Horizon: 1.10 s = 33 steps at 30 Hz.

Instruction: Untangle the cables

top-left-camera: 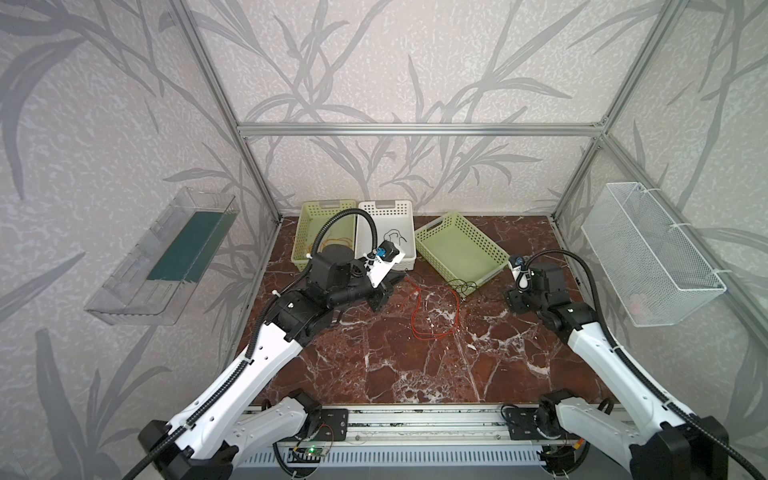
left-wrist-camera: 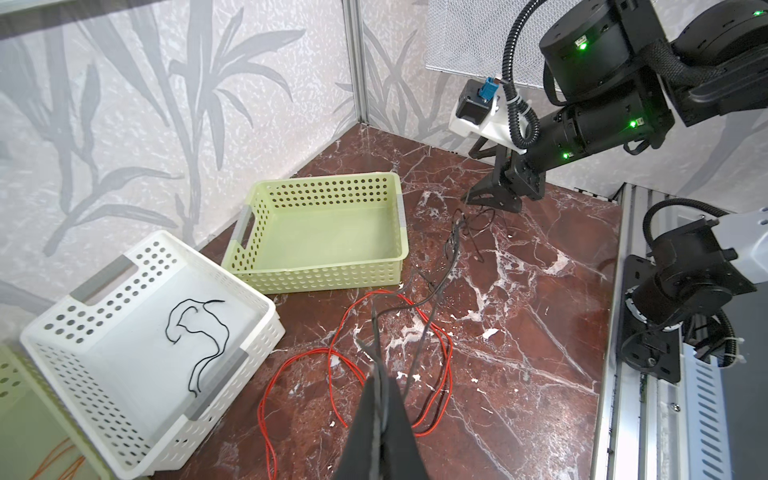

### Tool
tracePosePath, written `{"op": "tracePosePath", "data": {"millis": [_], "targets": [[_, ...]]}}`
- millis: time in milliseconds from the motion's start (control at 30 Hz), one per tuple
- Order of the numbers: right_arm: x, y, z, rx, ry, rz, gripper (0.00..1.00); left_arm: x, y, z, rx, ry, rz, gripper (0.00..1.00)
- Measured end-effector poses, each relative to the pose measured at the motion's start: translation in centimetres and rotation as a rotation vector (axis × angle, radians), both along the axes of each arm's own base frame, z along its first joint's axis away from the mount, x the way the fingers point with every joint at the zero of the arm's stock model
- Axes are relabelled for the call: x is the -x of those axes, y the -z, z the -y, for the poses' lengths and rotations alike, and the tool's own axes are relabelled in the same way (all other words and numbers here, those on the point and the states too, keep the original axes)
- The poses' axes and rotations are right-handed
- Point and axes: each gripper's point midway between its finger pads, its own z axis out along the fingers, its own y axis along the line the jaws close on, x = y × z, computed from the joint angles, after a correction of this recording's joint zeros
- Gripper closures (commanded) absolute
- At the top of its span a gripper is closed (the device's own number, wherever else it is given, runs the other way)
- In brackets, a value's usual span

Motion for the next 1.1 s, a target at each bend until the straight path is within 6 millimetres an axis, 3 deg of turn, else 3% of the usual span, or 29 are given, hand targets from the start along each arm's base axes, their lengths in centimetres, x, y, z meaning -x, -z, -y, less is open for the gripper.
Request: {"op": "tracePosePath", "data": {"millis": [267, 467, 567, 733, 1000, 1100], "targets": [[0.0, 0.1, 2.7, 0.040, 0.116, -0.002, 0.23, -0.7, -2.3, -3.8, -0.033, -0.119, 0.089, 1.00], [0.1, 0.3, 2.0, 0.001, 0.091, -0.009, 0.29, -0.7, -2.1, -3.7, -0.029, -0.101, 0.071, 1.00], [0.3, -0.7, -0.4, -0.101, -0.017, 0.020, 0.33, -0.7, -1.7, -3.1, -0.016, -0.071, 0.040, 1.00], [0.9, -4.8, -6.1, -0.332, -0.261, 0.144, 0.40, -0.6, -1.4, -2.3, 0.006, -0.036, 0.008, 1.00], [3.8, -9.0, -18.0, -0.569, -0.700, 0.159, 0.42, 0.0, -0.8, -0.3, 0.056, 0.035, -0.036, 1.00], [4.6, -10.6, -21.4, -0.610, -0.812, 0.175, 0.43, 0.3, 0.0, 1.0, 0.057, 0.072, -0.062, 1.00]]}}
